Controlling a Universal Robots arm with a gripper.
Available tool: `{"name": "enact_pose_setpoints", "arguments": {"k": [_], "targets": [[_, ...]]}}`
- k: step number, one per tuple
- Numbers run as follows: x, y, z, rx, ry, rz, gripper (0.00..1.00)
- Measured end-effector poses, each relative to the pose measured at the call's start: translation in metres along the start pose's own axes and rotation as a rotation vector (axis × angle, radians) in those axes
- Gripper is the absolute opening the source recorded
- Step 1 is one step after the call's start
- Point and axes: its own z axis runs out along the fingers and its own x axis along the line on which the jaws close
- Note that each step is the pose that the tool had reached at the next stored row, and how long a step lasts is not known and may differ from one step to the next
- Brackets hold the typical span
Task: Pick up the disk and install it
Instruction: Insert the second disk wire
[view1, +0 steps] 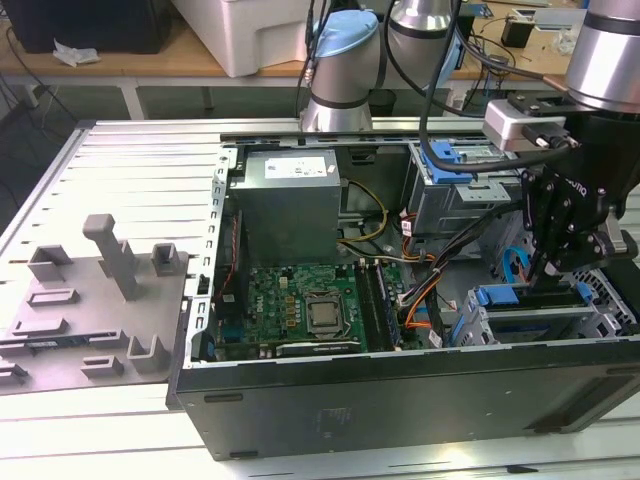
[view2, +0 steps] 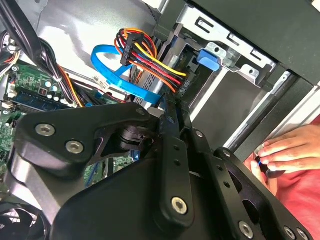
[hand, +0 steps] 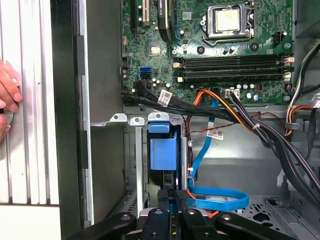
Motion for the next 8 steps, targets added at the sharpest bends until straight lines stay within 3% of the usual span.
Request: {"name": "enact_pose_setpoints", "arguments": {"k": [8], "targets": [[-0.0003,0.0000,0.0016,0.0001,-0.0001,0.000,0.16]]}}
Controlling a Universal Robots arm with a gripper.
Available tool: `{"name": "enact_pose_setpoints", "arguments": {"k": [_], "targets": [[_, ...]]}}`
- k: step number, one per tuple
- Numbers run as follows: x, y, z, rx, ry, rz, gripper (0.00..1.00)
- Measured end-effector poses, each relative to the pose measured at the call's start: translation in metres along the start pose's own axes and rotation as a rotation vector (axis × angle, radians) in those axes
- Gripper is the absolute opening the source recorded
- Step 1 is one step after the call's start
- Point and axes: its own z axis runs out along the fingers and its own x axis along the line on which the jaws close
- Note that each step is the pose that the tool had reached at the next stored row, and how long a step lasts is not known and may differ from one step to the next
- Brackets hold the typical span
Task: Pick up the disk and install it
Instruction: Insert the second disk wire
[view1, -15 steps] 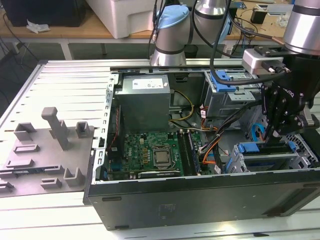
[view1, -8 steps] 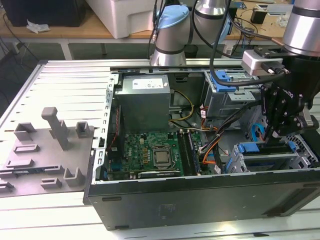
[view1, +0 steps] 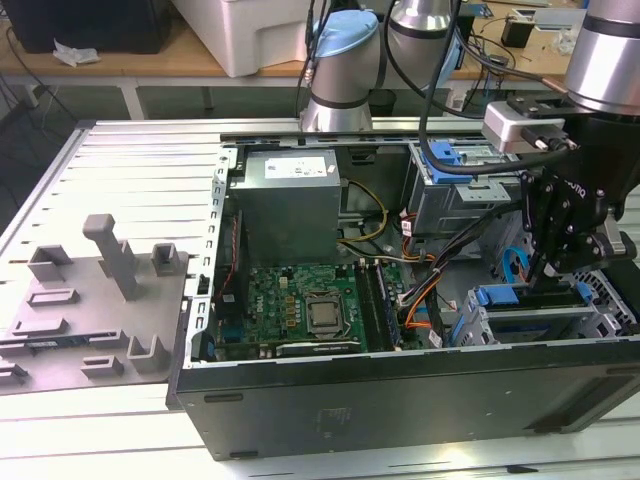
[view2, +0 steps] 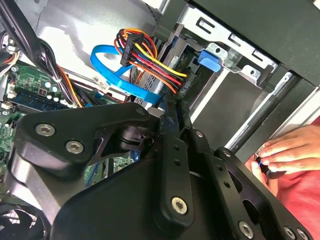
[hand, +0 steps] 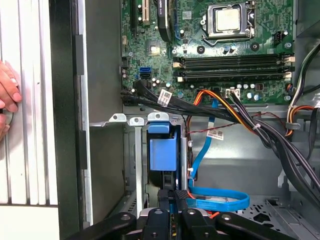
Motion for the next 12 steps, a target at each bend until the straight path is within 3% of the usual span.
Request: {"name": "enact_pose_setpoints", "arguments": {"k": [12], "targets": [[-0.0001,0.0000,0.0007,0.0000,0.0000,0.000,0.16]]}}
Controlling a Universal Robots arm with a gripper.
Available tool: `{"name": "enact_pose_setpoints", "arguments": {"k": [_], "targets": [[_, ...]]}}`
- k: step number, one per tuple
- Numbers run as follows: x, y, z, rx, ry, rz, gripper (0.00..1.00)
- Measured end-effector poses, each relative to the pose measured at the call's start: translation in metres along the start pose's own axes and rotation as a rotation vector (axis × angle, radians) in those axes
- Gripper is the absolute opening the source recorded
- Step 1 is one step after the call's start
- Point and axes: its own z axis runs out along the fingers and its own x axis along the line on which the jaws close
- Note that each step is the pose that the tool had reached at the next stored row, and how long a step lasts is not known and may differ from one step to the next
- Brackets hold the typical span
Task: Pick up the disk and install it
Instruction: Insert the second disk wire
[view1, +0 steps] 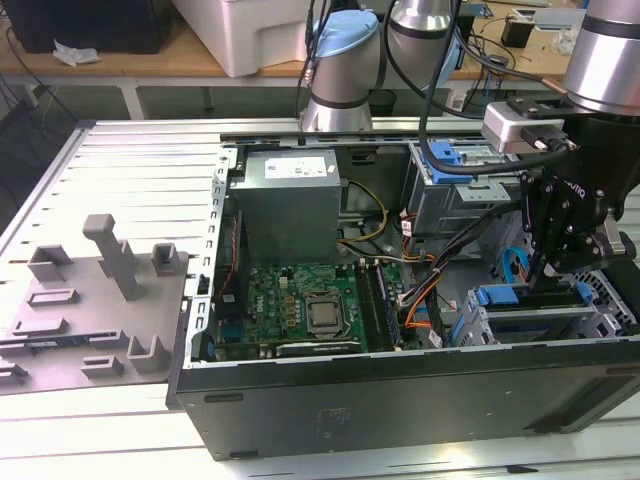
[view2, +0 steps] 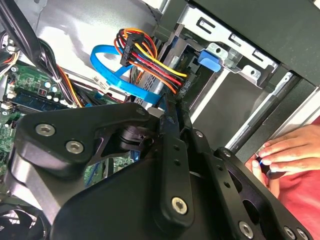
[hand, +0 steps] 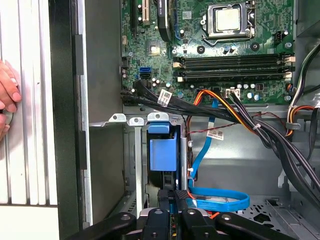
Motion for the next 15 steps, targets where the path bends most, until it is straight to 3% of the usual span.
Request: {"name": "enact_pose_setpoints", "arguments": {"k": [9,11,14,15], "targets": [[0.0000,0.0000,0.0001,0.0000,0.0001,0.000,0.16],[-0.0001,0.0000,0.0003,0.0000,-0.0003,0.000,0.29],[0.0000,0.0000,0.0002,-0.0001,0.0000,0.000,0.35],[0.0000,0.0000,0.0002,-0.0001,0.0000,0.000,0.42]]}}
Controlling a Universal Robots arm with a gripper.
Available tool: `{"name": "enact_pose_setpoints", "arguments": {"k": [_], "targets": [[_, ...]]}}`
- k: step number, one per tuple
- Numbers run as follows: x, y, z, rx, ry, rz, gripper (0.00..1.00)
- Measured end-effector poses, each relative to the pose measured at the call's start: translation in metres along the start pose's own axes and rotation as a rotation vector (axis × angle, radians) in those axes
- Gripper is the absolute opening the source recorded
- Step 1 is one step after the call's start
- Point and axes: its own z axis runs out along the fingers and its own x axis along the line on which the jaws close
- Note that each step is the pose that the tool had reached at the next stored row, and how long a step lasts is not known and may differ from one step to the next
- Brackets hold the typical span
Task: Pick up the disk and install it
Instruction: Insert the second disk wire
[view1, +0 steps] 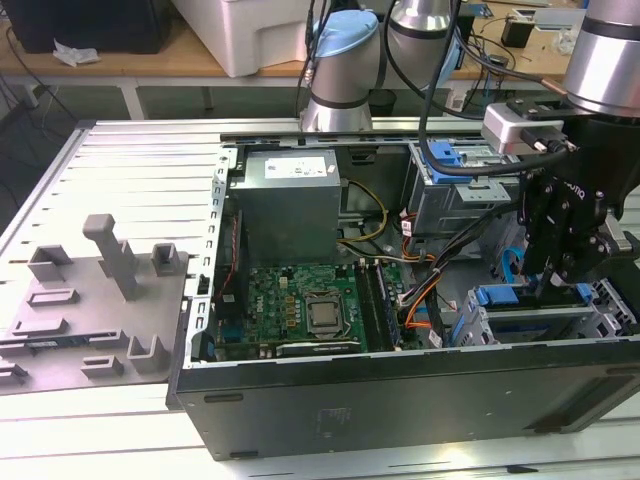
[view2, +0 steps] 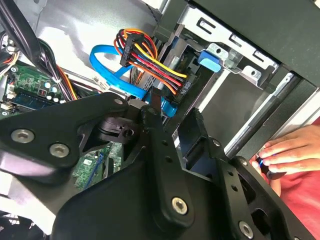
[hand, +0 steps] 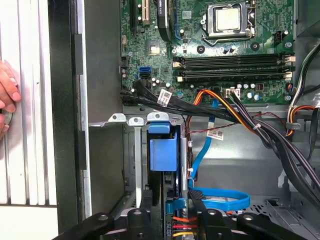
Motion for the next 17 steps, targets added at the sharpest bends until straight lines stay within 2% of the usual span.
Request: {"name": "enact_pose_setpoints", "arguments": {"k": [6,9,10,12,17], "targets": [[0.0000,0.0000,-0.0003,0.0000,-0.0001,0.000,0.42],[0.0004,0.0002,-0.0027,0.0000,-0.0001,0.000,0.42],[0.0017,0.0023,-0.0113,0.0001,0.0002,0.000,0.42],[0.0024,0.0078,-0.0188,0.0010,0.0014,0.000,0.42],[0.0028,0.0123,-0.0209,0.0018,0.0025,0.000,0.40]]}}
